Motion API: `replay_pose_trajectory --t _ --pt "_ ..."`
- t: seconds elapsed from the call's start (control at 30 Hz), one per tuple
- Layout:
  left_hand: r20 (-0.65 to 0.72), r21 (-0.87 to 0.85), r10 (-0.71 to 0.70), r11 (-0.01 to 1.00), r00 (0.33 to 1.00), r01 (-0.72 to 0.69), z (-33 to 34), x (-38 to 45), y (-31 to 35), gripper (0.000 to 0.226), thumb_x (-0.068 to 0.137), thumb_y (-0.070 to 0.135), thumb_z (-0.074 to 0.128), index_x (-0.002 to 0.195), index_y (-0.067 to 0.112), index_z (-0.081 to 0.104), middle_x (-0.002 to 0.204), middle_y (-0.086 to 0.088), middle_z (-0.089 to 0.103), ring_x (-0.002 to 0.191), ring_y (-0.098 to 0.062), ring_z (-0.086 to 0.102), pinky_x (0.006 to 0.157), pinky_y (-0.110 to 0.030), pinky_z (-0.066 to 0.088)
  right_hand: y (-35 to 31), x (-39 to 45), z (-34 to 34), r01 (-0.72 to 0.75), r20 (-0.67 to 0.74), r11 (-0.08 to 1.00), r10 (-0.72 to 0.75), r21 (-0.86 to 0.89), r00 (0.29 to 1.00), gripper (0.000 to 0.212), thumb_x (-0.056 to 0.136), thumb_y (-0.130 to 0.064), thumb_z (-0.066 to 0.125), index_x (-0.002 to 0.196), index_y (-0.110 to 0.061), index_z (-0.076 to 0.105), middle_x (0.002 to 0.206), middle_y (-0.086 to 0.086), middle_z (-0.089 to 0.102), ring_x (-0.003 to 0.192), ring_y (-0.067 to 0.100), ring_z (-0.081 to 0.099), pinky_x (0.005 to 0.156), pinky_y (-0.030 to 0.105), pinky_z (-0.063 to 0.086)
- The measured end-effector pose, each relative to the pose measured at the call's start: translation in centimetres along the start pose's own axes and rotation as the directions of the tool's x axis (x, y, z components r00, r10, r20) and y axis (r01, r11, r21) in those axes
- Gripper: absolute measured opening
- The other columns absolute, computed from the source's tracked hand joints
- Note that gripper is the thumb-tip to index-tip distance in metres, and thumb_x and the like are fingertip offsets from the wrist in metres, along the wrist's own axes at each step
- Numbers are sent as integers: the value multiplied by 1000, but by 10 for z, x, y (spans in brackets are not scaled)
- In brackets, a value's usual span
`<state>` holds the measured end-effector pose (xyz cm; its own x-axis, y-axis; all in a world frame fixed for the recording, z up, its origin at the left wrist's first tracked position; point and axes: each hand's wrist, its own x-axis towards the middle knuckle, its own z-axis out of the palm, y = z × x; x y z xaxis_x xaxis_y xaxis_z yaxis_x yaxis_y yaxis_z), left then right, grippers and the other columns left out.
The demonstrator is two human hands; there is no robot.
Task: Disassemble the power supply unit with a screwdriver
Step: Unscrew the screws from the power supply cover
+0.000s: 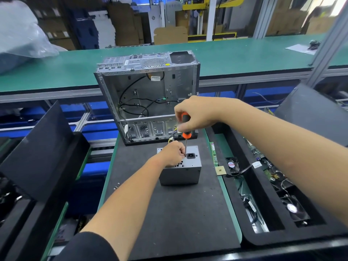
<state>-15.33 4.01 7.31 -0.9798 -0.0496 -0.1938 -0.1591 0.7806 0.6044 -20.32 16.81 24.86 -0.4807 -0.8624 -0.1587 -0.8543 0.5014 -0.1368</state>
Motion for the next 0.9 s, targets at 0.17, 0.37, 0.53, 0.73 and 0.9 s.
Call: replay_pose_trajectory --t 0.17,0.37,0.53,0.73,0.9 --pt "2 3 10 1000 1000 -10 0 -1 -1 31 90 6 56 68 24 44 72 10 39 62 -3 39 70 -21 35 1 5 1 0 -12 987 -2 -159 1000 29 97 -36 46 96 -10 59 85 3 68 77 20 61 66 31 46" --pt "1 -16 20 1000 1000 -20 0 0 -2 31 89 5 55 68 24 44 79 9 40 63 -4 39 67 -22 34 -3 -3 -4 74 65 996 -78 54 995 12 83 -19 64 94 -18 61 83 -9 64 69 6 57 60 27 44" --pt "5 -12 29 1000 1000 -29 0 0 -4 32 90 5 55 68 25 43 73 9 39 62 -3 38 71 -22 34 -1 4 0 -1 26 989 5 -149 1000 37 98 -43 42 83 -11 56 79 5 65 73 26 67 72 38 52" --pt "40 -72 59 996 997 -56 -4 -2 -5 27 89 2 54 72 22 47 67 6 42 59 -7 40 58 -13 37 -1 -5 -7 100 81 994 -103 40 991 24 78 -12 65 99 -22 64 91 -13 58 82 10 55 68 29 47" --pt "47 -110 106 989 993 -100 -9 -5 -8 21 88 1 52 81 20 49 66 4 41 55 -7 34 49 -8 31 -4 1 -2 -45 15 998 46 -34 999 41 99 -48 40 85 -12 56 76 3 61 59 20 66 64 34 51"
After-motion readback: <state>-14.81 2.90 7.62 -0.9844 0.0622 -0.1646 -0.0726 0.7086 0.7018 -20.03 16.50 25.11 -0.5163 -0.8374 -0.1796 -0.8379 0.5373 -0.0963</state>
